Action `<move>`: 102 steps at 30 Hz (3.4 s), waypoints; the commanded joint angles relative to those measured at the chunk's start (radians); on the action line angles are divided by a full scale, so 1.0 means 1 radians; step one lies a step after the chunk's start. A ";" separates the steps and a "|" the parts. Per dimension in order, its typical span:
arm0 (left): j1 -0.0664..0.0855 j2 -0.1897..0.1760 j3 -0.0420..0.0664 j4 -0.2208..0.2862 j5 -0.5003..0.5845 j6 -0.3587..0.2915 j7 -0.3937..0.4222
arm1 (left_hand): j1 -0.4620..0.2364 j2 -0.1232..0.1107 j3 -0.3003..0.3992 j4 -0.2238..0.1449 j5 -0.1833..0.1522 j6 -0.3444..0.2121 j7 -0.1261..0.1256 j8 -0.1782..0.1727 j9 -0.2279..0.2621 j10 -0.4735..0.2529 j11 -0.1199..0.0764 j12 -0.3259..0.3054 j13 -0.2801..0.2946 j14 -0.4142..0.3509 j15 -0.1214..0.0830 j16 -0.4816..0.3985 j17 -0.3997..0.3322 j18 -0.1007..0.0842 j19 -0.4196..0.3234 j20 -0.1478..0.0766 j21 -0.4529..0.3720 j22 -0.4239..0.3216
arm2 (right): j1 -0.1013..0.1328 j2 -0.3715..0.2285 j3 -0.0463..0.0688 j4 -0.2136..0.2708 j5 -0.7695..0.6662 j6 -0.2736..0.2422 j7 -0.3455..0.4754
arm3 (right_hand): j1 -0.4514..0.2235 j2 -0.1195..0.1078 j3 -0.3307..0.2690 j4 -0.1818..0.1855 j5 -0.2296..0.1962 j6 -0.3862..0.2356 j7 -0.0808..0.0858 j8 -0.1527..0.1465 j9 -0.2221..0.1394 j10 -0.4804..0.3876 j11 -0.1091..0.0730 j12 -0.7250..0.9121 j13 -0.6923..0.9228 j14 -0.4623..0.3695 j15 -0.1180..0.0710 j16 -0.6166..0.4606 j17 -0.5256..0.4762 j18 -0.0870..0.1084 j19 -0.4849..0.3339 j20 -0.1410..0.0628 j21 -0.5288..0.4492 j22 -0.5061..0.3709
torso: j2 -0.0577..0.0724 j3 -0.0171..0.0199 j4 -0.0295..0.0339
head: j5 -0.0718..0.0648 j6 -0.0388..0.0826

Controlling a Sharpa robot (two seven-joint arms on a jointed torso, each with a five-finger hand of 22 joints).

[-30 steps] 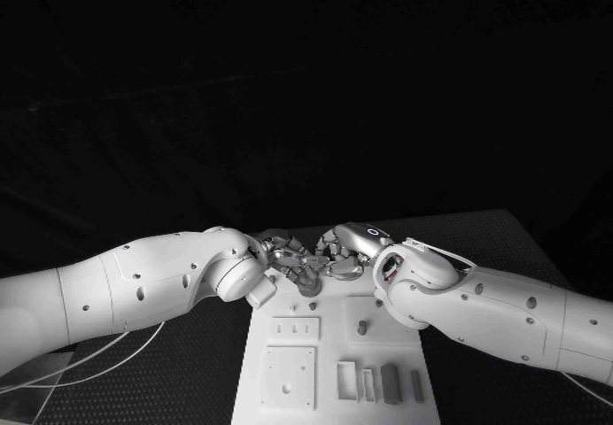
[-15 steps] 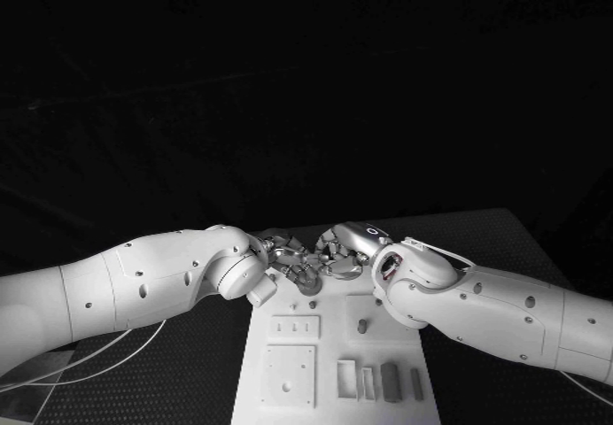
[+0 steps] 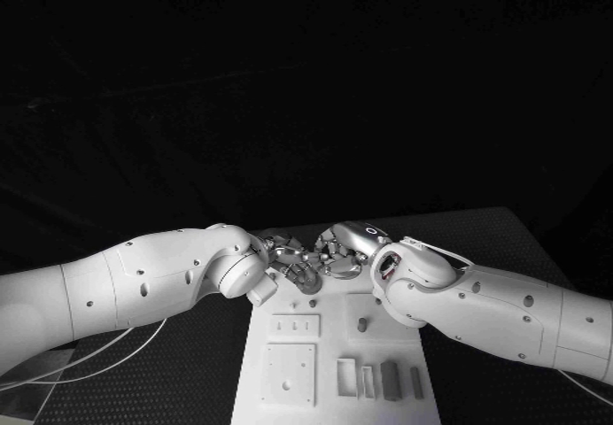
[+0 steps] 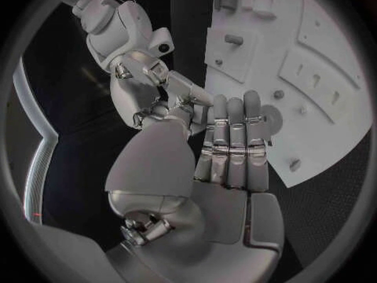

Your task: Assemble the parts on the task board

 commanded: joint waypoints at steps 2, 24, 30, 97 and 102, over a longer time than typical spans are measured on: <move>0.002 0.006 0.002 0.005 0.030 0.009 0.008 | 0.037 -0.006 0.014 -0.022 0.018 0.006 0.000 0.004 0.006 -0.002 -0.004 0.011 0.005 -0.001 -0.007 0.007 0.004 0.012 0.002 -0.001 0.002 0.007 | -0.003 0.006 0.000 0.001 -0.009 0.011 0.008 | -0.001 0.007 0.006 -0.001 0.007 0.103 0.033 0.004 0.029 0.006 -0.001 -0.005 -0.001 0.003 -0.005 0.004 0.000 0.014 -0.002 -0.007 0.005 0.006 | 0.000 0.0001 -0.0004 | 0.001 -0.005; 0.001 0.009 0.002 -0.009 0.060 0.007 0.001 | 0.087 -0.005 0.065 -0.088 0.022 0.013 -0.006 0.003 0.017 -0.004 -0.007 0.031 0.019 0.002 -0.009 0.015 0.011 0.008 0.009 -0.003 -0.007 0.023 | -0.007 0.009 0.000 -0.008 -0.016 0.022 0.001 | -0.001 0.007 0.006 -0.001 0.007 0.104 0.033 0.003 0.030 0.007 -0.001 -0.006 -0.002 0.004 -0.004 0.003 -0.001 0.014 -0.001 -0.008 0.005 0.006 | 0.001 -0.0008 -0.0003 | -0.001 -0.010; 0.001 0.006 0.002 -0.009 0.061 -0.004 0.002 | 0.081 0.020 0.092 -0.139 0.023 0.032 -0.014 0.015 0.035 0.009 -0.015 0.044 0.026 0.009 -0.012 0.023 0.017 0.007 0.014 -0.006 -0.008 0.033 | -0.011 0.008 0.000 -0.010 -0.016 0.023 0.000 | -0.001 0.007 0.006 -0.001 0.007 0.105 0.033 0.003 0.030 0.007 -0.001 -0.006 -0.002 0.004 -0.004 0.003 -0.002 0.014 -0.001 -0.008 0.004 0.006 | 0.000 -0.0006 -0.0003 | -0.001 -0.010; -0.002 0.002 0.002 -0.012 0.045 0.009 -0.008 | -0.330 0.048 0.407 -0.544 -0.018 0.014 -0.006 -0.013 0.139 -0.018 -0.010 0.085 0.048 0.003 -0.008 0.029 0.026 0.003 0.040 -0.004 -0.064 0.128 | -0.023 0.005 0.000 -0.009 -0.013 0.027 -0.024 | -0.003 0.005 0.007 -0.001 0.007 0.107 0.032 0.000 0.032 0.010 -0.002 -0.008 -0.002 0.006 -0.005 0.000 -0.005 0.014 0.002 -0.009 0.003 0.004 | 0.000 -0.0004 0.0003 | -0.003 -0.020; -0.005 0.006 0.002 -0.014 0.042 0.009 -0.007 | -0.315 0.059 0.411 -0.549 -0.018 0.019 -0.008 -0.009 0.143 -0.014 -0.012 0.088 0.049 0.007 -0.010 0.032 0.026 0.003 0.044 -0.004 -0.065 0.131 | -0.023 0.006 0.000 -0.012 -0.013 0.028 -0.027 | -0.004 0.005 0.007 -0.001 0.007 0.107 0.032 0.000 0.032 0.010 -0.002 -0.009 -0.002 0.006 -0.005 0.000 -0.005 0.014 0.002 -0.009 0.003 0.004 | 0.000 -0.0005 0.0001 | -0.003 -0.021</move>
